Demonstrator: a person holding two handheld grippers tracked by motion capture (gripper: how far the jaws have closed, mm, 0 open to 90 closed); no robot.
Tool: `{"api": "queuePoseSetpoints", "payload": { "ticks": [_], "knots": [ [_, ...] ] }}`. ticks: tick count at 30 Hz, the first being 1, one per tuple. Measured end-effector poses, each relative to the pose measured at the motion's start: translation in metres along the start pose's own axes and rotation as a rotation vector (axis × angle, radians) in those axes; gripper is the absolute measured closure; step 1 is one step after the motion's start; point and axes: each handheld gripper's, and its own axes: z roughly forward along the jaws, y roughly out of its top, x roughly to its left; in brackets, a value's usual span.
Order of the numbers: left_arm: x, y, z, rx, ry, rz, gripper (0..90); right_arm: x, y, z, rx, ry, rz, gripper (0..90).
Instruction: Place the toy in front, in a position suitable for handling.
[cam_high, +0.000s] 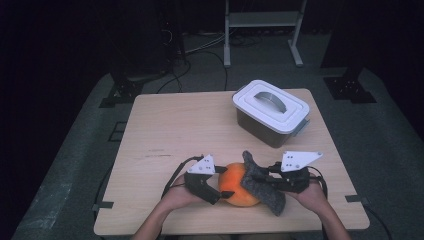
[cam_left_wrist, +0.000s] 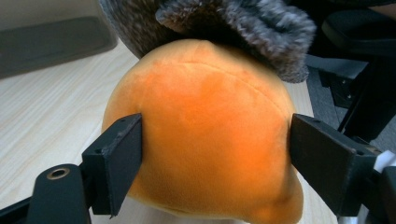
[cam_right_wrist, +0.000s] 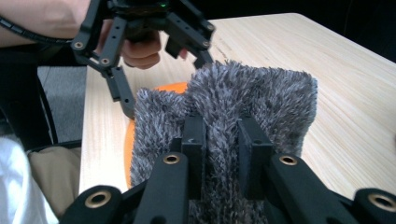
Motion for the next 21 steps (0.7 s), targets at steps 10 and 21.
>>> {"api": "queuePoseSetpoints", "payload": {
  "ticks": [10,21],
  "knots": [
    [0.001,0.003,-0.003,-0.037,0.006,-0.008,14.3,0.001,-0.012,0.008,0.081,0.042,-0.016,74.5],
    [-0.002,0.003,0.004,-0.033,0.008,-0.021,16.5,0.000,-0.002,-0.005,0.061,0.014,-0.014,74.4]
  ]
}}
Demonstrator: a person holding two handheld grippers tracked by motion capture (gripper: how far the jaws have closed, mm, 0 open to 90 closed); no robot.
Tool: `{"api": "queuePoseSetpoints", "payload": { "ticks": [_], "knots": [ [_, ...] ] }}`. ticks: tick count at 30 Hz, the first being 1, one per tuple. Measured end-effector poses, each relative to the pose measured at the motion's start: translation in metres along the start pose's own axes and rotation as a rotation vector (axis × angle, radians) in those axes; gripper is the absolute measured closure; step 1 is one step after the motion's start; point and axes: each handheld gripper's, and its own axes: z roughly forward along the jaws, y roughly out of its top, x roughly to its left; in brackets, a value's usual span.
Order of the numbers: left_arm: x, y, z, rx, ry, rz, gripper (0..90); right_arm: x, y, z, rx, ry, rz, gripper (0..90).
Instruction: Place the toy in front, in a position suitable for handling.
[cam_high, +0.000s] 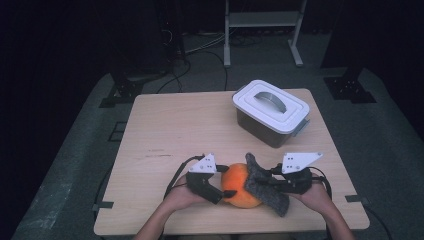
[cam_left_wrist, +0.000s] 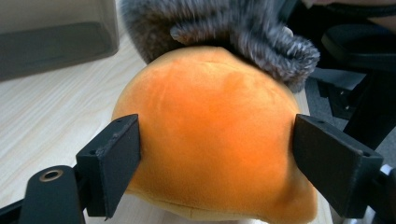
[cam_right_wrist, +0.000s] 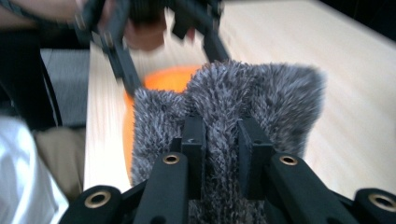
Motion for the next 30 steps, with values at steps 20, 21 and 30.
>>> {"api": "queuePoseSetpoints", "payload": {
  "ticks": [20,21,30],
  "knots": [
    [-0.008,0.002,0.005,-0.009,0.003,0.040,16.4,0.009,0.013,0.003,-0.006,-0.004,-0.017,73.6],
    [-0.008,0.001,0.006,0.003,0.006,0.042,16.4,0.011,0.015,0.010,0.016,-0.017,-0.039,73.5],
    [-0.002,-0.001,0.007,-0.016,-0.006,-0.004,8.5,0.003,-0.003,0.006,0.030,0.057,0.013,74.2]
  ]
}}
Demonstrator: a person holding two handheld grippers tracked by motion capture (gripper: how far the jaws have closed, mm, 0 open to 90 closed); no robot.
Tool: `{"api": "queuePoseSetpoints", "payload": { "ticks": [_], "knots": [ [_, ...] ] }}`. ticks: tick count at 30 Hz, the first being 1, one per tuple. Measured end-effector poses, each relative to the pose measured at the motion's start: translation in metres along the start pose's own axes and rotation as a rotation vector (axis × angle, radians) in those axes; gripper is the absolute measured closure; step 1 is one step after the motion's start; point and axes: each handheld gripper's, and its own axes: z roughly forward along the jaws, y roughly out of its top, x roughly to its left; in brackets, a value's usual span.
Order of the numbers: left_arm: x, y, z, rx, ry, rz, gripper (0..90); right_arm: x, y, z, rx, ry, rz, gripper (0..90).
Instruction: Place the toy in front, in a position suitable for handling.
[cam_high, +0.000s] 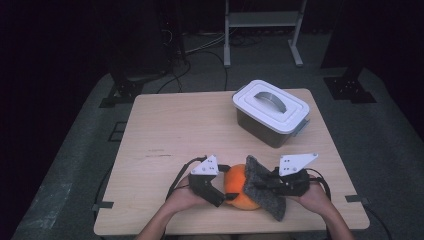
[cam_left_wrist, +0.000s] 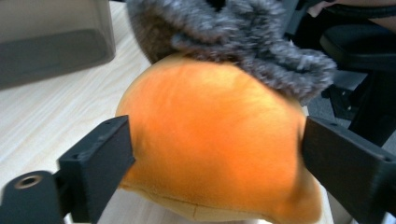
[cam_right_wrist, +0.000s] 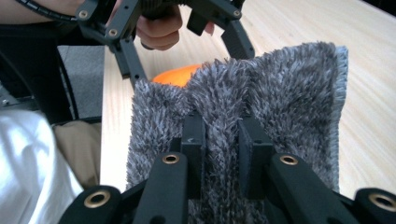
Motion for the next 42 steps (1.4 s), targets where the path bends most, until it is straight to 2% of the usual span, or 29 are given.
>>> {"api": "queuePoseSetpoints", "payload": {
  "ticks": [2,4,5,6,9,12,13,14,16,17,19,20,23,26,28,30,32,36,39,42],
  "knots": [
    [0.000,0.000,0.000,-0.001,0.000,-0.004,8.5,-0.001,-0.001,-0.001,0.006,0.007,0.000,74.1],
    [-0.001,0.000,-0.001,0.005,-0.004,0.000,21.1,-0.001,0.000,-0.002,0.018,0.005,0.003,74.3],
    [-0.004,0.002,-0.002,0.013,0.014,0.033,25.5,0.002,0.006,-0.003,0.023,-0.014,-0.022,74.9],
    [-0.005,0.005,-0.005,0.011,0.019,0.045,27.7,0.004,0.009,-0.004,0.016,-0.023,-0.033,75.1],
    [-0.007,0.008,-0.006,-0.002,0.023,0.052,31.4,0.011,0.024,-0.009,-0.062,-0.026,-0.051,75.2],
    [-0.008,0.009,-0.005,-0.005,0.021,0.061,30.5,0.015,0.030,-0.005,-0.051,-0.040,-0.078,75.1],
    [-0.009,0.008,-0.005,-0.006,0.019,0.059,29.3,0.014,0.028,0.001,-0.024,-0.044,-0.082,75.0],
    [-0.009,0.008,-0.005,0.000,0.020,0.064,28.2,0.013,0.025,0.004,-0.011,-0.036,-0.077,75.0],
    [-0.009,0.008,-0.004,0.004,0.020,0.069,23.4,0.009,0.017,0.007,-0.012,0.004,-0.037,74.6],
    [-0.008,0.008,-0.003,-0.004,0.013,0.055,18.8,0.008,0.015,0.007,-0.015,0.013,-0.026,74.6],
    [-0.007,0.008,-0.001,0.007,-0.008,0.035,13.0,0.007,0.013,0.004,-0.007,0.020,-0.031,74.7],
    [-0.007,0.008,0.000,0.006,0.001,0.040,11.5,0.007,0.012,0.003,-0.004,0.025,-0.031,74.7],
    [-0.008,0.007,0.002,0.008,0.000,0.038,11.8,0.005,0.006,0.000,0.004,0.043,-0.021,74.7],
    [-0.010,0.008,0.001,0.009,0.008,0.044,17.3,0.003,0.006,-0.002,0.008,0.038,-0.012,74.7],
    [-0.013,0.011,0.002,0.006,0.008,0.055,17.3,0.008,0.014,-0.004,-0.009,0.013,-0.043,74.9],
    [-0.015,0.012,0.002,0.002,0.007,0.061,17.2,0.012,0.020,-0.004,-0.043,0.023,-0.053,74.9],
    [-0.016,0.012,0.003,0.005,0.010,0.072,17.2,0.012,0.021,-0.001,-0.025,0.017,-0.075,75.0],
    [-0.015,0.010,0.003,0.011,0.008,0.069,17.2,0.009,0.016,-0.001,0.007,0.020,-0.082,75.1],
    [-0.013,0.010,0.002,0.011,0.002,0.067,17.0,0.005,0.015,-0.008,-0.023,-0.029,-0.053,74.4],
    [-0.013,0.011,0.002,0.013,-0.005,0.071,15.6,0.000,0.011,-0.009,-0.035,-0.040,-0.021,74.5]
  ]
}}
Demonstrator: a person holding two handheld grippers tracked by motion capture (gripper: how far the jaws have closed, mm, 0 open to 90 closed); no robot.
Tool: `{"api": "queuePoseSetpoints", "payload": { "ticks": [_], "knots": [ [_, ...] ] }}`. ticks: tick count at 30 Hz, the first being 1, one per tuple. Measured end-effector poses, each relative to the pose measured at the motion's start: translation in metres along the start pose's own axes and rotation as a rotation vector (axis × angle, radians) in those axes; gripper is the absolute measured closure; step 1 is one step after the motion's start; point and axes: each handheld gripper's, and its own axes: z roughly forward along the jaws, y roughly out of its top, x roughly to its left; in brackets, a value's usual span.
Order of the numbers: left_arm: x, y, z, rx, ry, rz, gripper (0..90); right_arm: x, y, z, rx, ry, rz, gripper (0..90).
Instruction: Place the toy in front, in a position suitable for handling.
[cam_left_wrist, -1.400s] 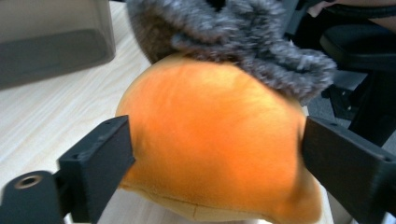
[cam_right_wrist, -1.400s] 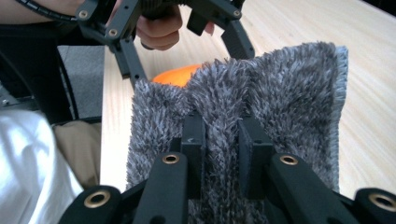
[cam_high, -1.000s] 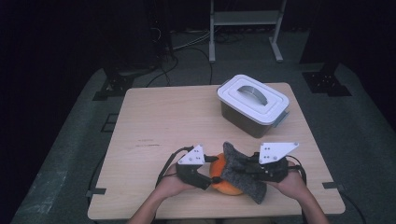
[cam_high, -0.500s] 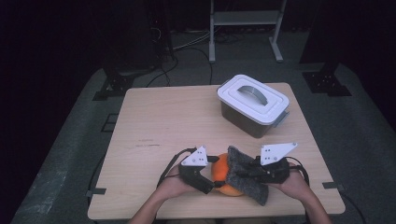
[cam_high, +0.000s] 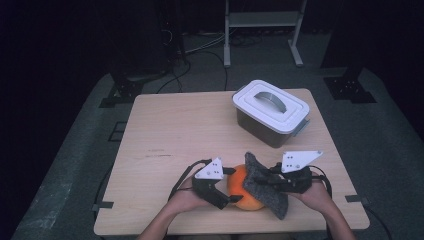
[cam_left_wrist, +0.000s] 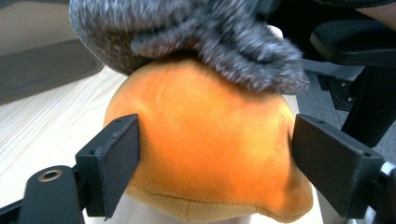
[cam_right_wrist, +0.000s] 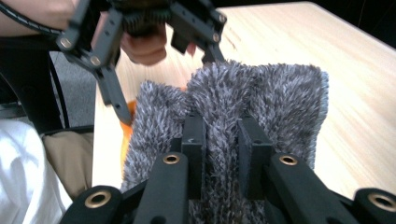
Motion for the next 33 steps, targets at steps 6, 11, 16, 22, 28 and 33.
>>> {"api": "queuePoseSetpoints", "payload": {
  "ticks": [6,11,16,22,28,33],
  "knots": [
    [0.003,0.004,-0.005,-0.012,-0.011,-0.023,8.2,0.002,-0.004,0.005,0.034,0.072,-0.008,74.6],
    [0.001,-0.001,0.002,0.021,-0.012,-0.008,13.3,0.006,-0.002,0.006,0.051,0.100,-0.016,74.5],
    [-0.005,0.003,0.002,0.018,-0.013,0.038,16.0,0.010,0.008,0.003,-0.012,0.074,-0.036,74.5],
    [-0.004,0.000,0.002,0.024,-0.015,0.030,15.8,0.009,0.004,0.009,0.012,0.077,-0.026,74.3],
    [0.000,-0.001,0.000,0.028,-0.028,0.008,13.8,-0.002,-0.012,-0.001,0.020,0.049,0.030,73.7],
    [0.003,-0.001,0.003,0.046,-0.038,-0.030,7.0,0.002,-0.012,0.004,0.030,0.106,0.022,73.7]
  ]
}}
